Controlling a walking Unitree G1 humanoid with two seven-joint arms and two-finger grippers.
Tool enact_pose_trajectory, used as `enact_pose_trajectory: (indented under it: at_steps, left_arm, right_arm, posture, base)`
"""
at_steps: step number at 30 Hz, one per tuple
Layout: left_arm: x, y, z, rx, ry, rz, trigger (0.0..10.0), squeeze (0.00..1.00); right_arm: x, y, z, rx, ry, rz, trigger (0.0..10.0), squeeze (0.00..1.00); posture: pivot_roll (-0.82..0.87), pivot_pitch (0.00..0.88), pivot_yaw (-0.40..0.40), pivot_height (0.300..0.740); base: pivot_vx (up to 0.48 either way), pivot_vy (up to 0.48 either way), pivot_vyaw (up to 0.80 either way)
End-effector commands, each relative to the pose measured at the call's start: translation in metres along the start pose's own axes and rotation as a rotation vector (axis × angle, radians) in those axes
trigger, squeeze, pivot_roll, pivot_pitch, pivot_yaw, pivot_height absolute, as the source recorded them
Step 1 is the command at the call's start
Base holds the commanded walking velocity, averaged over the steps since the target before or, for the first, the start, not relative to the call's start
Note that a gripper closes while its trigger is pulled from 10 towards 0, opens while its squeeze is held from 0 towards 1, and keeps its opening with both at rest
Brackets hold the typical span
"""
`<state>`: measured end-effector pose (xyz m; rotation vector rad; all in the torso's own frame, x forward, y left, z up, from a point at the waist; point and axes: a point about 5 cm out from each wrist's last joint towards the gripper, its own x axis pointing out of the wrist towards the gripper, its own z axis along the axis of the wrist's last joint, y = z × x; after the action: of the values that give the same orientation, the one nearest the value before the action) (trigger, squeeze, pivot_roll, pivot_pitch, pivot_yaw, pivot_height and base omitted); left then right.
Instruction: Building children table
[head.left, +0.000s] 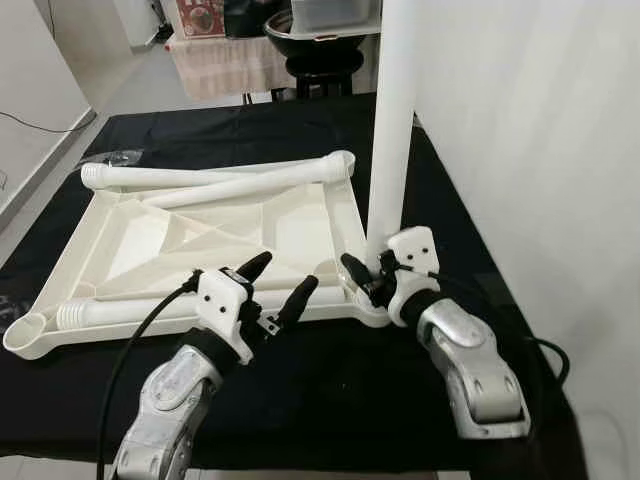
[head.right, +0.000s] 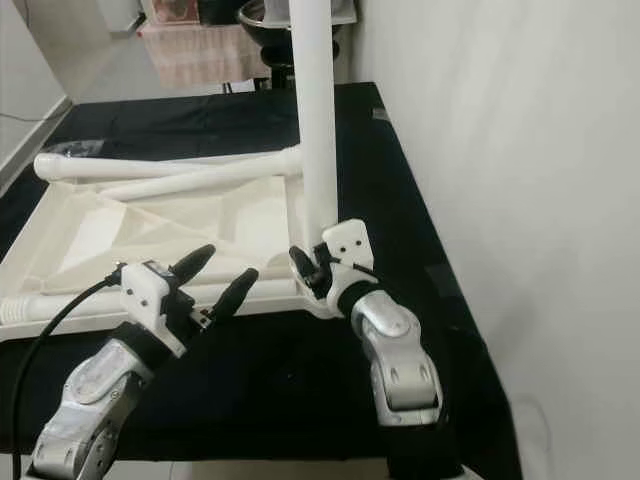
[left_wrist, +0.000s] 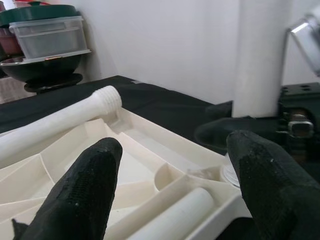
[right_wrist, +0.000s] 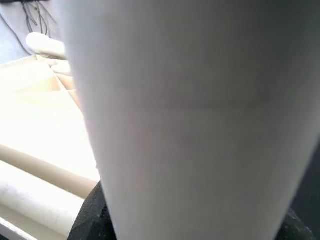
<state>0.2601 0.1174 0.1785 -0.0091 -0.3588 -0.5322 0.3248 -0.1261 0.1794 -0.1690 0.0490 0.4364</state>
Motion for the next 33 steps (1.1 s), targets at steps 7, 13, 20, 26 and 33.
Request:
enact_pose_trajectory:
  at_steps: [7,13,20,26,33]
  left_arm:
    - [-0.020,-0.032,-0.013,-0.233,0.122,-0.171,10.0,0.00]
    - [-0.027,-0.033,-0.015,-0.185,0.137,-0.129,10.0,0.00]
    - [-0.041,-0.027,-0.016,-0.030,0.161,-0.024,10.0,0.00]
    - [-0.043,-0.024,-0.015,0.013,0.171,-0.007,10.0,0.00]
    - [-0.042,-0.019,-0.020,0.064,0.162,0.007,10.0,0.00]
  right_arm:
    - [0.023,-0.038,0.012,-0.165,0.084,0.046,10.0,0.00]
    - [0.030,-0.050,0.019,-0.195,0.080,0.004,10.0,0.00]
    - [0.039,-0.055,0.017,-0.113,0.019,0.130,10.0,0.00]
    - [0.029,-0.045,0.004,-0.101,0.009,0.365,8.2,0.00]
    - [0.013,-0.053,-0.029,-0.077,0.092,0.363,0.0,0.00]
  posture:
    - [-0.03,0.142,0.060,0.740]
    - [-0.02,0.136,0.064,0.740]
    - [-0.01,0.129,0.056,0.740]
    - [-0.01,0.134,0.051,0.740]
    - [-0.01,0.148,0.048,0.740]
  base:
    - [0.000,0.000,0.00]
    - [0.000,0.000,0.00]
    - [0.000,0.000,0.00]
    - [0.000,0.000,0.00]
    - [0.000,0.000,0.00]
